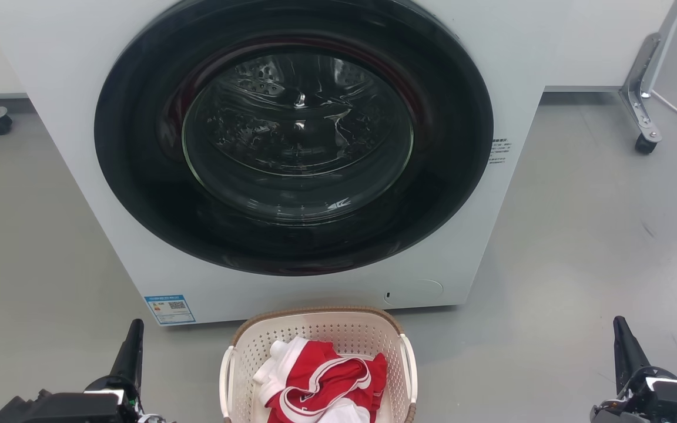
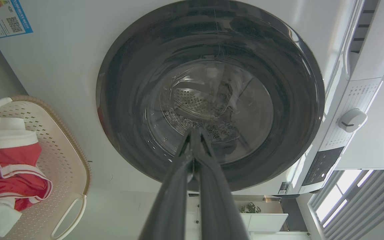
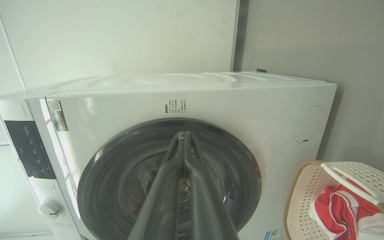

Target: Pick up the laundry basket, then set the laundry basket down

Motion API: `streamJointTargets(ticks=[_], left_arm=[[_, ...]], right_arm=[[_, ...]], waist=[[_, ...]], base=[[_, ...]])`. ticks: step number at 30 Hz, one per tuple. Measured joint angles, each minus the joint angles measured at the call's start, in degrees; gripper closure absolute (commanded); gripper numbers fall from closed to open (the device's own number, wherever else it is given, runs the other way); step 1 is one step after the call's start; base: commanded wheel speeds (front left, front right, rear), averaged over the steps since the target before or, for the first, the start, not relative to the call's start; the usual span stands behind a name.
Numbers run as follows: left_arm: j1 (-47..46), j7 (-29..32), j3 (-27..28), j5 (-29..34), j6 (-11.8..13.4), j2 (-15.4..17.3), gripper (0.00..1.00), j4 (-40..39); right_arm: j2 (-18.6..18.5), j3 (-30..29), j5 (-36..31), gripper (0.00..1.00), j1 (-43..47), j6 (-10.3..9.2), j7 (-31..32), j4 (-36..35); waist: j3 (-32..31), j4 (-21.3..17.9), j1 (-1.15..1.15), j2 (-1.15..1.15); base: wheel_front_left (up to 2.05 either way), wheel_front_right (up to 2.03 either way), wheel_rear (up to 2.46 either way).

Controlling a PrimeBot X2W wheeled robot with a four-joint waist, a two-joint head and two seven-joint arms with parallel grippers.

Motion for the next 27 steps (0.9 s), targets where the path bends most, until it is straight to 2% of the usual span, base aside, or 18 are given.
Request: streamJointTargets(ticks=[27], left_arm=[[0.0, 0.0, 0.0, 0.0, 0.0, 0.0, 1.0, 0.0]], right_arm=[[0.0, 0.0, 0.0, 1.0, 0.0, 0.0, 0.0, 0.0]], waist=[[0.0, 0.0, 0.0, 0.0]], base=[[0.0, 0.0, 0.0]])
